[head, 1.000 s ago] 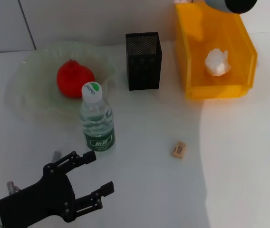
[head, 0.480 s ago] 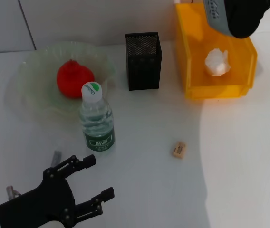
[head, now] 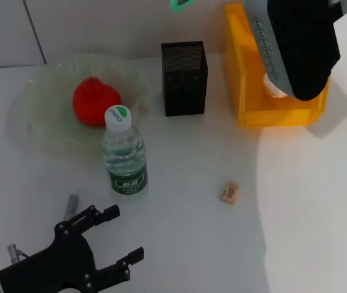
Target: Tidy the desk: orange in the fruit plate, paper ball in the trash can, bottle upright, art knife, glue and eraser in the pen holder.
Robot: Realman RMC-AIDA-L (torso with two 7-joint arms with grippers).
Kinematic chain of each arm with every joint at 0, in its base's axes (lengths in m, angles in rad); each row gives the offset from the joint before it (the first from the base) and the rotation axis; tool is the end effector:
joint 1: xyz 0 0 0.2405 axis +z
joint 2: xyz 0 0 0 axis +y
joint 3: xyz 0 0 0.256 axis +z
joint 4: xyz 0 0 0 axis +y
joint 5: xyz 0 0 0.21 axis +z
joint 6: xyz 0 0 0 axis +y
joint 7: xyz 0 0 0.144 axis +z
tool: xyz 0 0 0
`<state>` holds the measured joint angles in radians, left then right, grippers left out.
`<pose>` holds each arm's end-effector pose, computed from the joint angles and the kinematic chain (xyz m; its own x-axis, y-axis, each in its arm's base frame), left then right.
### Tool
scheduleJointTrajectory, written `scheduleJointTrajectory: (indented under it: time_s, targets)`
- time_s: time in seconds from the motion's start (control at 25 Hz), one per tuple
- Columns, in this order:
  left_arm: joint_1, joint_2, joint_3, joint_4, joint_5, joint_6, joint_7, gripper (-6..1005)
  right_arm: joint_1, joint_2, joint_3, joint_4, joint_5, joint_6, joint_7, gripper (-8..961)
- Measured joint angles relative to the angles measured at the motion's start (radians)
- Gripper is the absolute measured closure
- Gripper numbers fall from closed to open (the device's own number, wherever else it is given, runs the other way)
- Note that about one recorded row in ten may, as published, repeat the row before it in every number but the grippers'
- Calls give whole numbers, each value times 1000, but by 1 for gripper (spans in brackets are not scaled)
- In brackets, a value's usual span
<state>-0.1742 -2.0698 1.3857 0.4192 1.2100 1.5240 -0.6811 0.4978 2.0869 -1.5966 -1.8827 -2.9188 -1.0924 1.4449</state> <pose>-0.2968 0.2117 -0.0613 0.7512 0.0661 0.6568 0.3179 -0.9082 -0.2722 0.0625 0.3758 0.0661 0.4289 0.4394 0.7893 0.8983 -0.2997 -0.3213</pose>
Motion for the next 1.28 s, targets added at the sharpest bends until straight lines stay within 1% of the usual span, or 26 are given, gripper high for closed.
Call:
scheduleJointTrajectory:
  time_s: [0.04,0.2,0.24,0.4,0.56,0.6,0.64,0.92,1.12,1.16,1.2,1.28]
  targets:
    - [0,-2,2,-10,-2,-5,15,186,-8,0,-8,21,0,42,-29,752]
    - [-1,-3,1,-21,-2,-6,22,186,-20,-1,-11,33,0,87,-81,751]
    - [-3,-4,-2,-31,-2,-7,24,186,-30,-1,-17,35,0,117,-124,750]
    - [-6,-8,-6,-42,-4,-10,25,186,-37,0,-28,36,0,151,-175,749]
    - [-7,-9,-7,-47,-5,-14,25,186,-59,0,-47,65,-1,234,-266,747]
    - [-10,-9,-2,-64,-19,-16,39,186,-67,1,-51,74,-1,257,-289,747]
    - [-10,-9,0,-69,-24,-16,45,186,-83,2,-55,85,-1,303,-328,746]
    - [-14,-10,4,-86,-43,-12,65,186,-116,4,-54,88,-2,372,-414,744]
    - [-25,-10,4,-101,-44,-15,61,186,-144,4,-76,162,-2,522,-552,742]
    - [-26,-10,4,-104,-44,-15,62,186,-144,4,-76,162,-2,522,-552,741]
    - [-27,-10,4,-109,-44,-16,63,186,-150,4,-89,179,-2,557,-588,741]
    - [-32,-10,1,-117,-44,-17,63,186,-154,4,-97,190,-2,580,-608,740]
